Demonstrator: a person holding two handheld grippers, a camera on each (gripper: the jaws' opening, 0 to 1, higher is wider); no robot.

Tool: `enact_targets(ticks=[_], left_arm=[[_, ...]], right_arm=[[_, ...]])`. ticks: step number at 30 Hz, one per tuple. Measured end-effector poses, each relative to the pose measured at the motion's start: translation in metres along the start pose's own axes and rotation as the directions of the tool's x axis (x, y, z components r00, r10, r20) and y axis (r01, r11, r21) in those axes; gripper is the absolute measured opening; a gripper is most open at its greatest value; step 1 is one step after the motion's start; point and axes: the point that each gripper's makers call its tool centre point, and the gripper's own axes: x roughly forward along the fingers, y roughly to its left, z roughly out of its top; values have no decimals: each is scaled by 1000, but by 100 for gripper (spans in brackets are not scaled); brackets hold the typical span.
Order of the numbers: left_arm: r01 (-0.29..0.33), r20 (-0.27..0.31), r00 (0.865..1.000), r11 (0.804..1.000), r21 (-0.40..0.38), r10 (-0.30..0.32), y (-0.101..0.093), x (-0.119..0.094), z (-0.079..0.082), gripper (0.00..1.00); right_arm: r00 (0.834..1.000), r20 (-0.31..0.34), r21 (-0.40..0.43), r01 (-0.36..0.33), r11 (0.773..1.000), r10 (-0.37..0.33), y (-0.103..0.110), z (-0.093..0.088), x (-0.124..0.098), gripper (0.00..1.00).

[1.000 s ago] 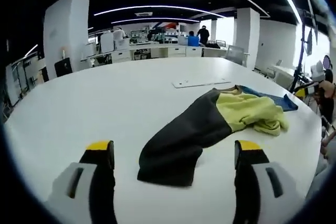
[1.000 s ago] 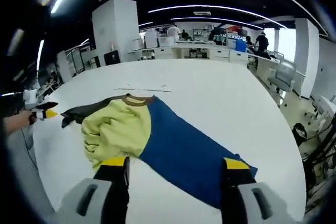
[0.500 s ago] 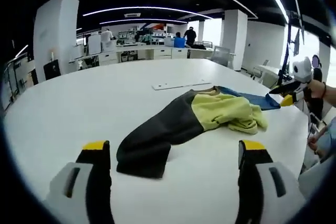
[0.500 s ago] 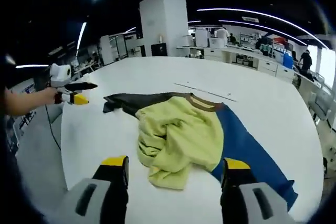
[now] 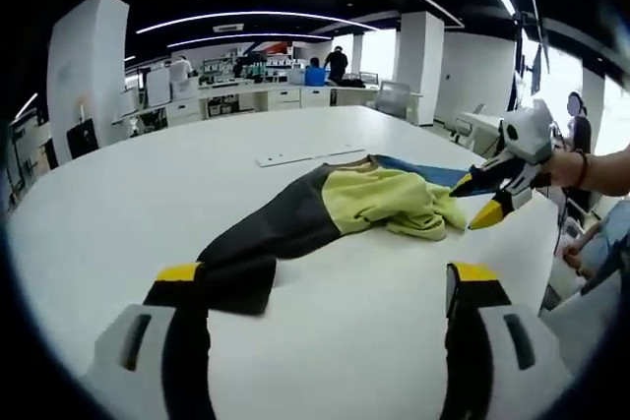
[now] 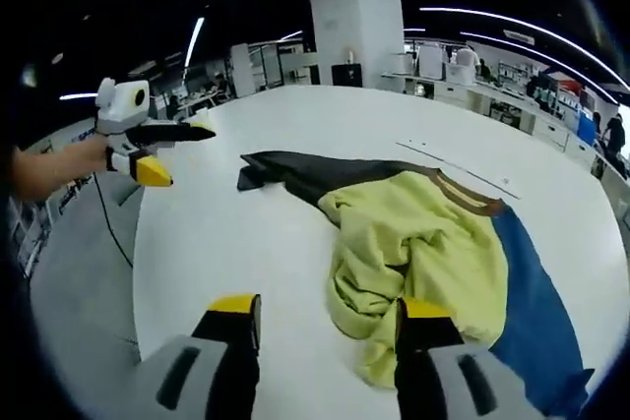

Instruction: Fold the garment on the visible template until the final outline fits inside the template.

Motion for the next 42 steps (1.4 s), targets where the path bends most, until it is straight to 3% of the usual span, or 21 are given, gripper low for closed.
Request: enact_targets(ticks=[5,14,18,22,35,42], left_arm=[[11,-10,1000,1000,1,-10,-7,-1,-5,92],[11,-45,999,1000,11,-11,-9,-6,-21,90],[20,-22,1000,1000,-6,-20,-13,-7,-20,89],[21,-37,999,1000,7,-21,-14,-6,-24,88],[72,-34,997,997,32,-71,-28,-5,-19,82],[108,-35,994,993,50,-107,-40,-4,-17,77]], right_arm=[[998,-53,-16,37,999,-38,-9,-16,21,40],[993,-74,-24,92,995,-94,-22,-28,34,23],[989,-43,20,142,990,-141,-30,-25,34,13],[988,-42,17,148,989,-147,-32,-24,32,3],[999,18,9,48,999,-48,1,20,-16,1],[999,16,28,-32,999,32,28,34,-23,1]])
